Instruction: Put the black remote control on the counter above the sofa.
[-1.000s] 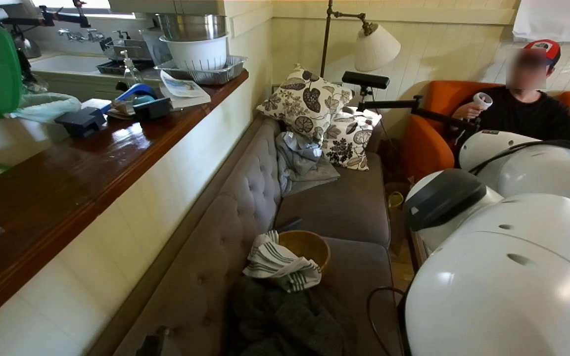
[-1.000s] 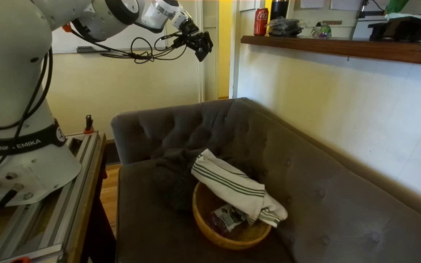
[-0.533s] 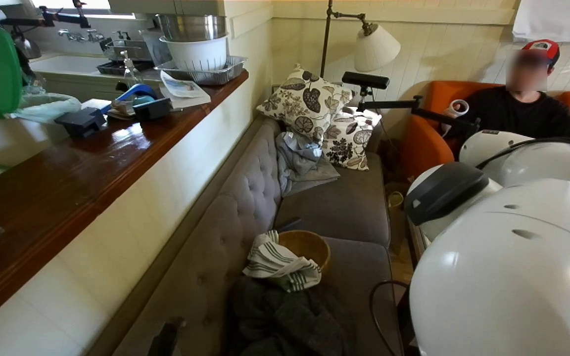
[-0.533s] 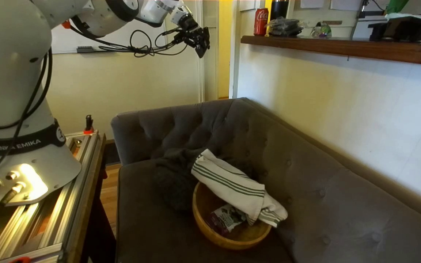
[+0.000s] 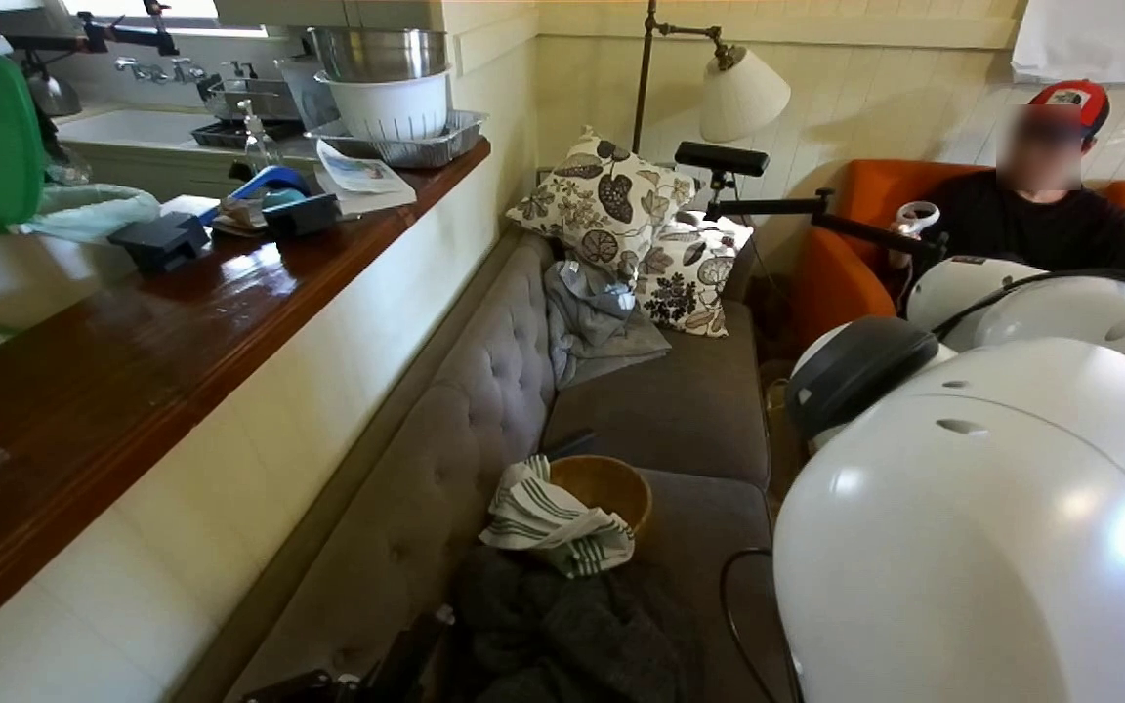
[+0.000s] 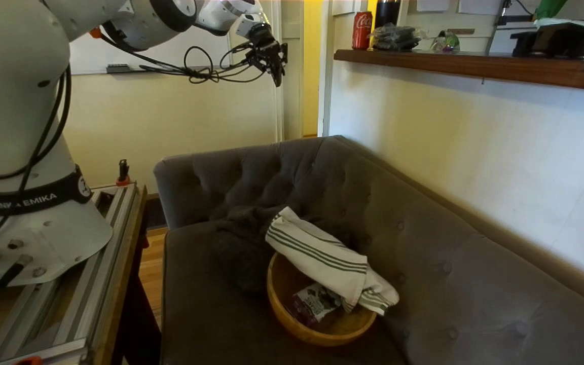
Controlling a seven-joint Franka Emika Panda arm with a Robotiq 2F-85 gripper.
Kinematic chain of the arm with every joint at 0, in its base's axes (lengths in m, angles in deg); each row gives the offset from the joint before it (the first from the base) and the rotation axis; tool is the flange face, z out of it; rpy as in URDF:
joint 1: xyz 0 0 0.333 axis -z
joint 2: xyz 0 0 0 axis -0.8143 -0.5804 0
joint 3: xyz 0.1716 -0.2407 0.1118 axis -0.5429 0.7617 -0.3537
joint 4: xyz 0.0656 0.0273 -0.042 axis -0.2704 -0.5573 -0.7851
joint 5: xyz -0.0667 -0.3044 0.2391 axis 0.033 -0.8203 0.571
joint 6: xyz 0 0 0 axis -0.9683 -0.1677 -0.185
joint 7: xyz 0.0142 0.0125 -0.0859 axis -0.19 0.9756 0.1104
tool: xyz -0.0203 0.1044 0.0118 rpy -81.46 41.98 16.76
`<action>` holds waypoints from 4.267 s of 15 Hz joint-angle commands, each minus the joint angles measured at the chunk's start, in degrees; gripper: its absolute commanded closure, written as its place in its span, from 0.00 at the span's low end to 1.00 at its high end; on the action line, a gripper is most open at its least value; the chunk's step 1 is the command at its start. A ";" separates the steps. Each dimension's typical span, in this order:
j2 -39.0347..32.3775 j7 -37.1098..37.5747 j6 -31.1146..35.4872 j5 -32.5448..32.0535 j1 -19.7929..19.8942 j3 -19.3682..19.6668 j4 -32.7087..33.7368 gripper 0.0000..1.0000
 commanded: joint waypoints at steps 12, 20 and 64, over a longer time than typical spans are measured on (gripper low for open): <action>0.38 0.30 -0.16 -0.76 0.22 -1.15 0.00 0.70; 0.39 0.30 -0.16 -0.72 0.22 -1.16 0.00 0.70; 14.42 -19.75 20.14 13.78 32.55 -12.59 0.58 0.92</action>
